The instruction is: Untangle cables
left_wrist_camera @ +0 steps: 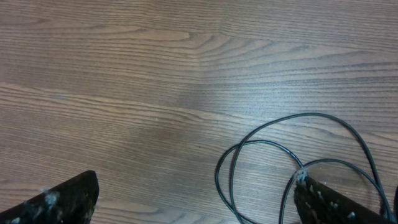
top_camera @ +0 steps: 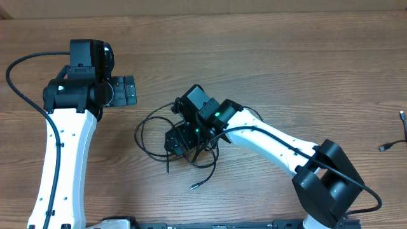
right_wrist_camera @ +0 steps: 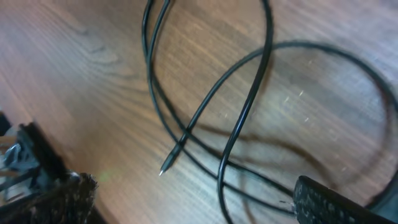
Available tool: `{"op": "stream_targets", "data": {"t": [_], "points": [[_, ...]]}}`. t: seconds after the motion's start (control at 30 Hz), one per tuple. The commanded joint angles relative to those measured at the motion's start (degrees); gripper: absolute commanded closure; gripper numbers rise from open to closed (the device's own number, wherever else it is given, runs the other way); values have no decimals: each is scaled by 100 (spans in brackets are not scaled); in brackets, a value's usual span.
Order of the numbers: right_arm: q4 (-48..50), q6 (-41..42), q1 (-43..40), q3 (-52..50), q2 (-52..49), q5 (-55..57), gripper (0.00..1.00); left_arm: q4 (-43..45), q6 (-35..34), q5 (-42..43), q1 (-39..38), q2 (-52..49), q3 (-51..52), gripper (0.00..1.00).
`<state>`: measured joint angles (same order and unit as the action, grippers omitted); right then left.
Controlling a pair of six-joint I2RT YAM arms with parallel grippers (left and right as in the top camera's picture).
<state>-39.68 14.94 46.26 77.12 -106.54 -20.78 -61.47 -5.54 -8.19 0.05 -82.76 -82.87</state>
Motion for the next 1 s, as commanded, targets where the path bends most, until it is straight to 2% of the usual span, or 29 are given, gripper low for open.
{"op": "stream_targets", "data": {"t": [0.0, 0.27, 0.47, 0.7, 0.97], "points": [[184, -37, -2, -31, 0, 319, 0, 20, 61, 55, 33, -39, -44, 0], [455, -35, 33, -31, -334, 315, 1, 20, 61, 55, 33, -39, -44, 0], [457, -11, 61, -31, -846, 271, 9, 22, 61, 55, 31, -39, -44, 0], [470, -13, 131, -31, -1137, 271, 9, 20, 61, 55, 31, -39, -44, 0], [634, -11, 420, -31, -1349, 273, 17, 22, 63, 55, 31, -39, -44, 0]]}}
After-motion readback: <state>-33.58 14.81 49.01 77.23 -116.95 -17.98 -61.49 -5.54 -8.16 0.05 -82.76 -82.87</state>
